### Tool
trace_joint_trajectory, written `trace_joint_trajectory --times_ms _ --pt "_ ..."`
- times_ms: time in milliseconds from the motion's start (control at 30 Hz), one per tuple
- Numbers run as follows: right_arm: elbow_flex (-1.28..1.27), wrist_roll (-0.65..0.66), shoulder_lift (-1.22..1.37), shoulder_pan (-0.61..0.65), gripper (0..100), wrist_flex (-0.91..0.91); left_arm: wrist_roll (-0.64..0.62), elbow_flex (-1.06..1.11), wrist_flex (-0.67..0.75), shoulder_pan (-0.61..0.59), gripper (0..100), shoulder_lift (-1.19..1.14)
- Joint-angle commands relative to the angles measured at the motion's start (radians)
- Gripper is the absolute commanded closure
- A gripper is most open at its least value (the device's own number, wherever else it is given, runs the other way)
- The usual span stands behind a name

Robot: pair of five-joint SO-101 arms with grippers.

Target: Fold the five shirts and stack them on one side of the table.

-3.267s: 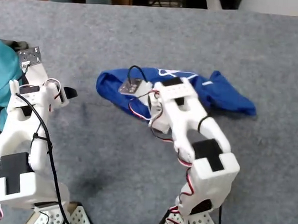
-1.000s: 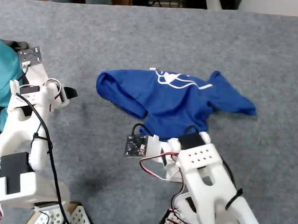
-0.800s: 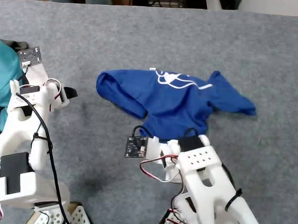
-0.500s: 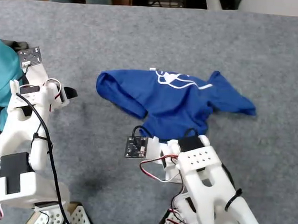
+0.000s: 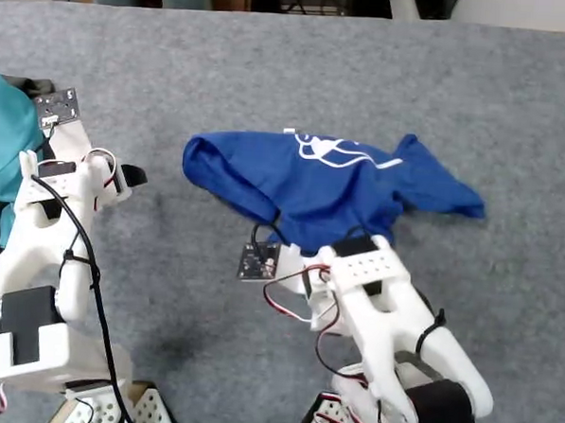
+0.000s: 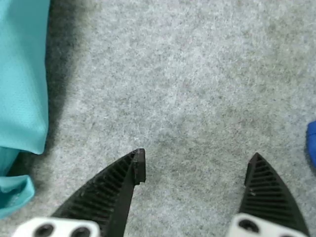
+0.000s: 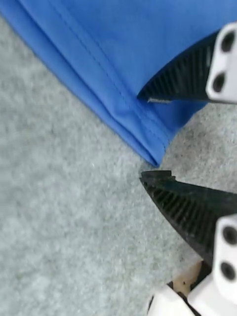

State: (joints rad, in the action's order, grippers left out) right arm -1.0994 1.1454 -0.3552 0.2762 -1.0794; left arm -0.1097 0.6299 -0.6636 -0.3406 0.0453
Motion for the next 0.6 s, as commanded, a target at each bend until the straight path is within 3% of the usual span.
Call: trace_joint_trajectory --times_ms 0,133,333,567 --pt "0.015 0.009 0.035 -0.032 74.5 0.029 -0.002 -0.036 -0.003 0.008 67 0.005" --pt "0.018 0.009 0.035 -0.035 76.5 0.043 -0.002 -0.036 -0.003 0.008 67 0.005" --pt "0.039 0.005 0.039 -0.052 97.0 0.061 -0.002 -0.036 -0.003 0.007 67 0.005" --pt "0.176 -0.061 0.033 -0.075 96.9 -0.054 -0.002 -0.036 -0.003 0.007 67 0.005"
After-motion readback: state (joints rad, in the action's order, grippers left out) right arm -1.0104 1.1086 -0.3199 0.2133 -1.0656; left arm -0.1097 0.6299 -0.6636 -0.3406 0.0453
